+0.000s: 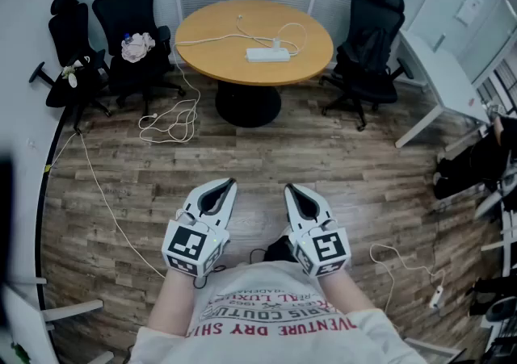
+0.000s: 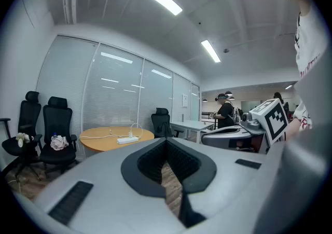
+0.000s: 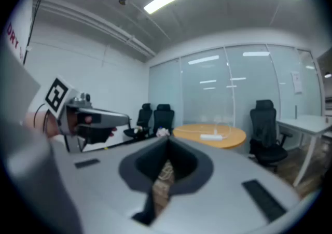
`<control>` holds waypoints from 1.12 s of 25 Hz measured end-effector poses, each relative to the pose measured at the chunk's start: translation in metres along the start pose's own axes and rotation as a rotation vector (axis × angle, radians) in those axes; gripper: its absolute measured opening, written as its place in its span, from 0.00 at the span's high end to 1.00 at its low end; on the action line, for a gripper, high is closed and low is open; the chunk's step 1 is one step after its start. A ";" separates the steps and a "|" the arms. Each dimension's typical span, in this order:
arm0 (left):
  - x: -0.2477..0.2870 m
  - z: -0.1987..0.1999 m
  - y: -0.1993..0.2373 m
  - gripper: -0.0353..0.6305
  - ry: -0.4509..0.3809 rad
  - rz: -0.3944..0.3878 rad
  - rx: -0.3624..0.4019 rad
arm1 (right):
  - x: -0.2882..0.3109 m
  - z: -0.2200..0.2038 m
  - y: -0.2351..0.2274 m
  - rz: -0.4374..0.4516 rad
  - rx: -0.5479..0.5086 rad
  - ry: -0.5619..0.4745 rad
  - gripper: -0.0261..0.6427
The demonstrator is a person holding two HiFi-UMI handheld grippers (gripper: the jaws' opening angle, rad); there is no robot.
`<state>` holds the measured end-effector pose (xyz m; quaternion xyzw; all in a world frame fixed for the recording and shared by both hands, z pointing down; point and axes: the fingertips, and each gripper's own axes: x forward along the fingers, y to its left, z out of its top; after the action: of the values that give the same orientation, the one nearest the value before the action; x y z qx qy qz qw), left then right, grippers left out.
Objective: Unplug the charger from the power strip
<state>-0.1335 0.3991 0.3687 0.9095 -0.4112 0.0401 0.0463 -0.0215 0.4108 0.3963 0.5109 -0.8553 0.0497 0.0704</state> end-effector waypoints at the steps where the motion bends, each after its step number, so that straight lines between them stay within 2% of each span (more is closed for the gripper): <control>1: -0.002 -0.001 -0.001 0.90 0.002 0.001 -0.001 | -0.002 0.000 0.001 -0.001 0.001 0.000 0.92; 12: -0.003 -0.012 0.000 0.90 0.026 0.009 -0.024 | -0.003 -0.009 -0.009 -0.032 0.033 0.019 0.92; 19: 0.010 -0.025 0.004 0.90 0.062 0.006 -0.068 | 0.002 -0.020 -0.017 -0.042 0.065 0.039 0.92; 28: 0.060 -0.033 0.011 0.90 0.102 0.013 -0.078 | 0.028 -0.033 -0.067 -0.045 0.109 0.076 0.92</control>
<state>-0.1031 0.3512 0.4088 0.9010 -0.4155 0.0706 0.1024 0.0271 0.3601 0.4340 0.5310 -0.8363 0.1138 0.0761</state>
